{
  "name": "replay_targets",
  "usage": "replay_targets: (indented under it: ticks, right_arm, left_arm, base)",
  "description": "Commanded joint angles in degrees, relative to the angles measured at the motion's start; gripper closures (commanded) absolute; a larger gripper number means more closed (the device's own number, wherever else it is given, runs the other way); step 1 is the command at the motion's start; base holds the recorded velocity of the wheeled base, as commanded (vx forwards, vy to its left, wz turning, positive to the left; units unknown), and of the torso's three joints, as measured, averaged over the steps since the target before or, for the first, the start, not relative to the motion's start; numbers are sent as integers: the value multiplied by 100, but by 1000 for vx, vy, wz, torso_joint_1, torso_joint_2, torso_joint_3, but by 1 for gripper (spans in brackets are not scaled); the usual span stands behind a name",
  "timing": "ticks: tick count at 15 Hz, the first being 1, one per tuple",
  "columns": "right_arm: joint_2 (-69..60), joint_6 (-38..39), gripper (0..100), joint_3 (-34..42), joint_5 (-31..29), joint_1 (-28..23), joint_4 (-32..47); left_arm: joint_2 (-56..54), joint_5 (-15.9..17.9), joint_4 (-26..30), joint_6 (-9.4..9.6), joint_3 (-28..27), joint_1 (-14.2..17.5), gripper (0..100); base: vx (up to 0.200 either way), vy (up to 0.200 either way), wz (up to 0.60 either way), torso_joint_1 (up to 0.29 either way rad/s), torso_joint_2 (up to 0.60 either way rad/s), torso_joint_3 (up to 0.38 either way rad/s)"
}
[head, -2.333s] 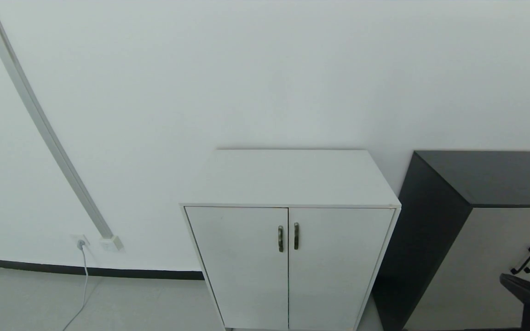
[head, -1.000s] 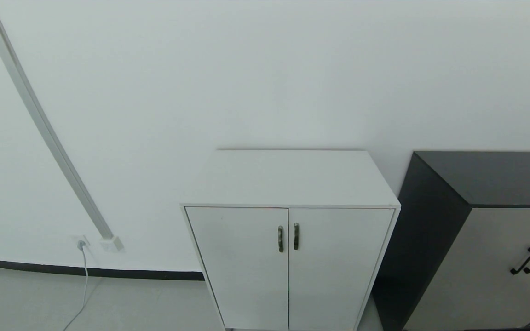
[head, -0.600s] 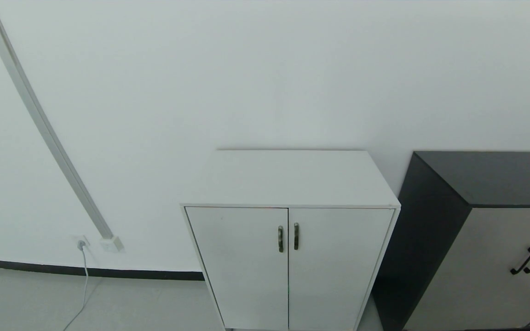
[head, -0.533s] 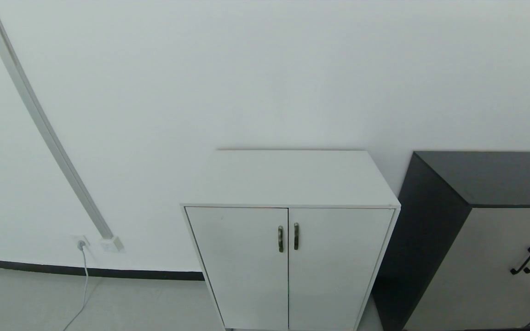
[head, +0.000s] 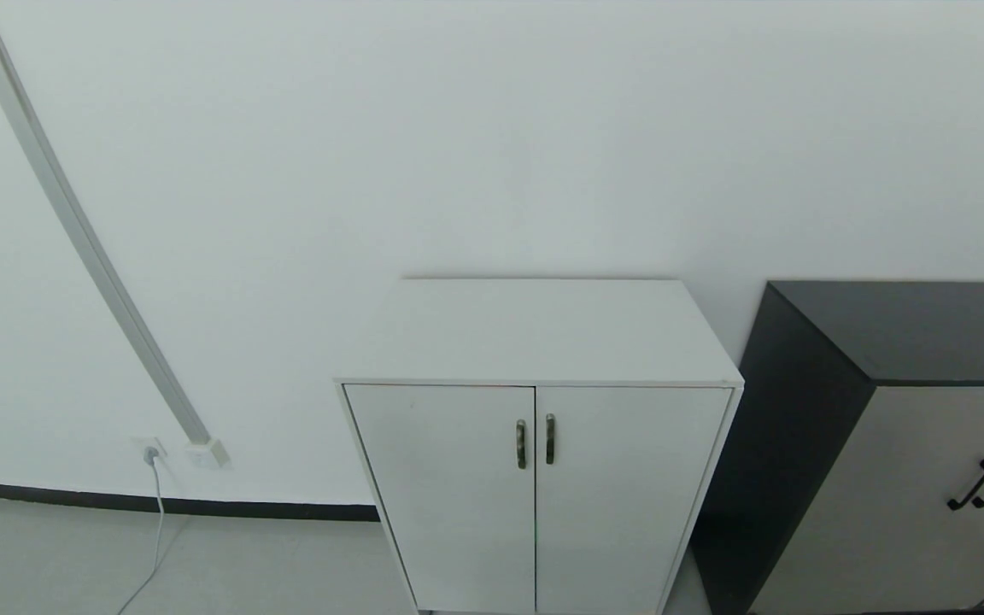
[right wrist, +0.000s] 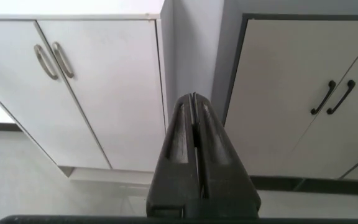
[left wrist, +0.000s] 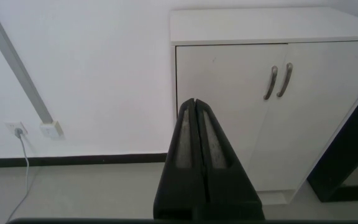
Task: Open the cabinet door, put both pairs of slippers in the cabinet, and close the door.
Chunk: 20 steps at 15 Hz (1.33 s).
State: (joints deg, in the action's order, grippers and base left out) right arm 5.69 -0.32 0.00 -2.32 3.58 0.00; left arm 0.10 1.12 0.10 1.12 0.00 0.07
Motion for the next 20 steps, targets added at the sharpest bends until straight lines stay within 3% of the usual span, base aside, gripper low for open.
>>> replay_targets:
  ticks: [1, 4, 20]
  right_arm:
    - [-77, 23, 100, 0, 3, -7, 0]
    - [-569, -74, 100, -9, 3, -367, 0]
    - [-569, 234, 100, 0, 3, -376, -9]
  left_arm:
    - [-1, 2, -1, 2, 0, 1, 100]
    - [-1, 2, -1, -7, 0, 1, 100]
    - [-1, -15, -1, -24, 0, 1, 100]
  base:
    - [0, 0, 0, 0, 0, 0]
    - [0, 0, 0, 0, 0, 0]
    - [0, 0, 0, 0, 0, 0]
